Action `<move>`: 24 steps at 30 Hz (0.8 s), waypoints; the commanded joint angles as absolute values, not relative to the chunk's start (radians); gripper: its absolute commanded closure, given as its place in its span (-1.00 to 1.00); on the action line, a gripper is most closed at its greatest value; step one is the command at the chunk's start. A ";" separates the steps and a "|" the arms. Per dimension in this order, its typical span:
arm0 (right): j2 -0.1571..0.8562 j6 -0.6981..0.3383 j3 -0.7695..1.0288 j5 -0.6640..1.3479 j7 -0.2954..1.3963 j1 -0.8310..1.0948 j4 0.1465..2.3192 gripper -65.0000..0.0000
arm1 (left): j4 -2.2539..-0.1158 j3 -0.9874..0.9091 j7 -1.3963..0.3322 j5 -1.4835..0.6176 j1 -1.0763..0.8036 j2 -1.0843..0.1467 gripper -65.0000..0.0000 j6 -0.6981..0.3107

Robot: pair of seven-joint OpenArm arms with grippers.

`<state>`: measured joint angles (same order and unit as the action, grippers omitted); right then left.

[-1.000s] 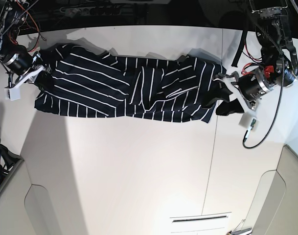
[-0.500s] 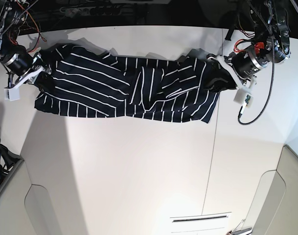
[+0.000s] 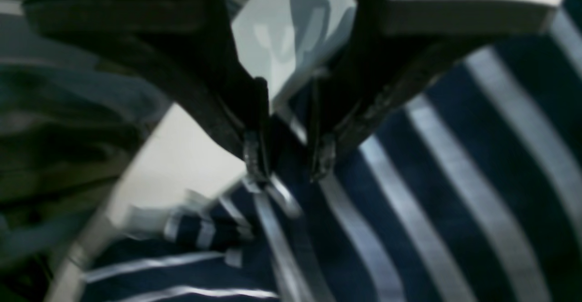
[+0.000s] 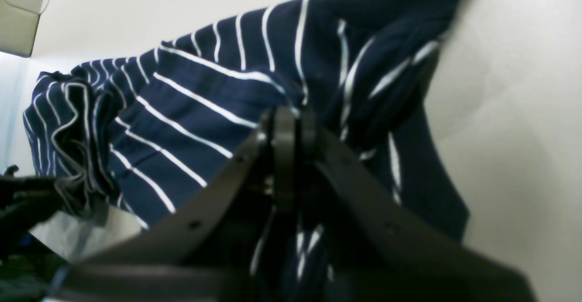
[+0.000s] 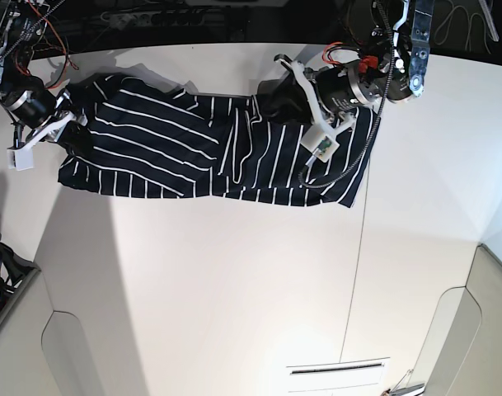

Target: Fold the T-shirt properly

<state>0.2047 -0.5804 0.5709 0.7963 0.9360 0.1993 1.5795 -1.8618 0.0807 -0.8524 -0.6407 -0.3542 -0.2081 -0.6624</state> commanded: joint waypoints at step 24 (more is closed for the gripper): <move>0.219 -0.590 0.577 0.844 0.925 0.189 1.776 1.00 | -2.139 -0.253 -0.902 -0.654 -0.347 -0.217 0.56 -0.665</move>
<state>0.2050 -0.5838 0.5709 0.8314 0.9440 0.1986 1.7599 -2.1208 -0.2531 -0.9230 -0.6357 -0.3519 -0.2131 -0.6624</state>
